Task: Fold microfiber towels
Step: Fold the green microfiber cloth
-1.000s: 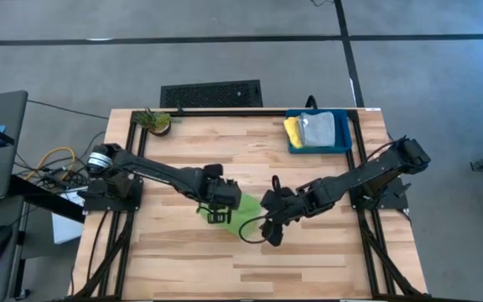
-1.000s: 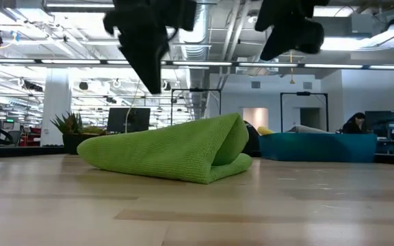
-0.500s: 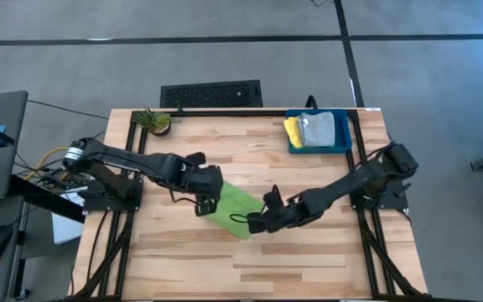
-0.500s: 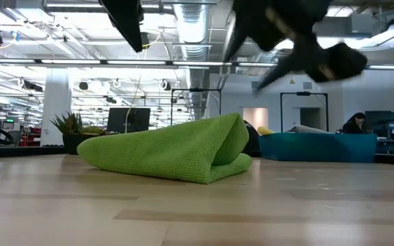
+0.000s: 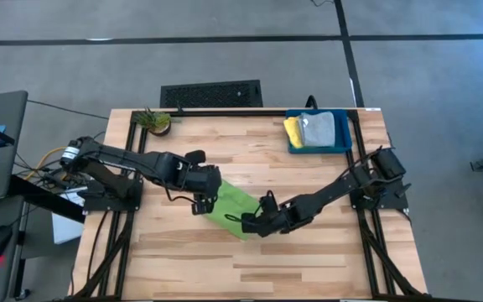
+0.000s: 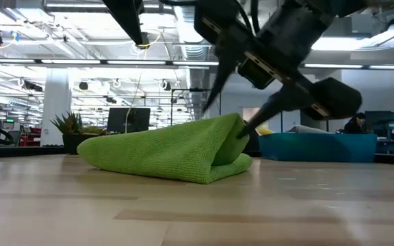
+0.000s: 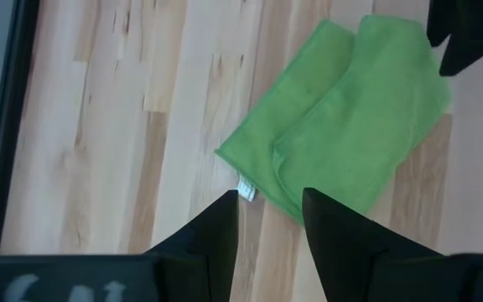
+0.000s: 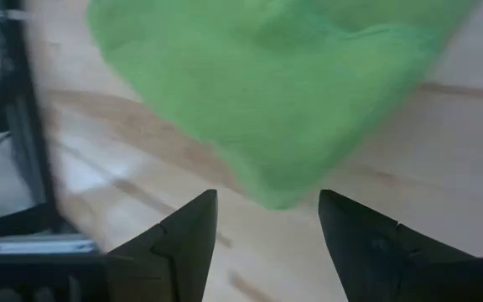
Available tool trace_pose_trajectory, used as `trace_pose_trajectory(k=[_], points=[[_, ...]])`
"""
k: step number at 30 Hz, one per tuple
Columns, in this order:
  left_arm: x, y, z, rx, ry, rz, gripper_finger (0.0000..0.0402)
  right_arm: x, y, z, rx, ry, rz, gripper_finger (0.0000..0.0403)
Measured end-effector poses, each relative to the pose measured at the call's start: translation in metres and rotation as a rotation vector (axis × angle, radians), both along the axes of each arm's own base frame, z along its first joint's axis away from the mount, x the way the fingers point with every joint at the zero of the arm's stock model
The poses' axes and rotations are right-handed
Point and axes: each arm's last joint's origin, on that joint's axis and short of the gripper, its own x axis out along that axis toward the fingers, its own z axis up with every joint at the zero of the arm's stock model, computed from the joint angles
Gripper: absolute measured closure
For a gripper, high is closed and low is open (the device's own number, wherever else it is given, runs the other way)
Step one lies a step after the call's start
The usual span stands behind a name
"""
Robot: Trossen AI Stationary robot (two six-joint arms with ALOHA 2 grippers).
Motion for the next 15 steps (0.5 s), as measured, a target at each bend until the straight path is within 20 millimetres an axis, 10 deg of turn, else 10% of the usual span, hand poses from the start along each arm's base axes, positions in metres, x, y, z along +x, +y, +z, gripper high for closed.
trace_pose_trajectory(k=[15], points=[[0.0, 0.0, 0.0, 0.01, -0.003, 0.003, 0.0274, -0.004, -0.014, -0.004, -0.116, 0.043, -0.154, 0.0168]])
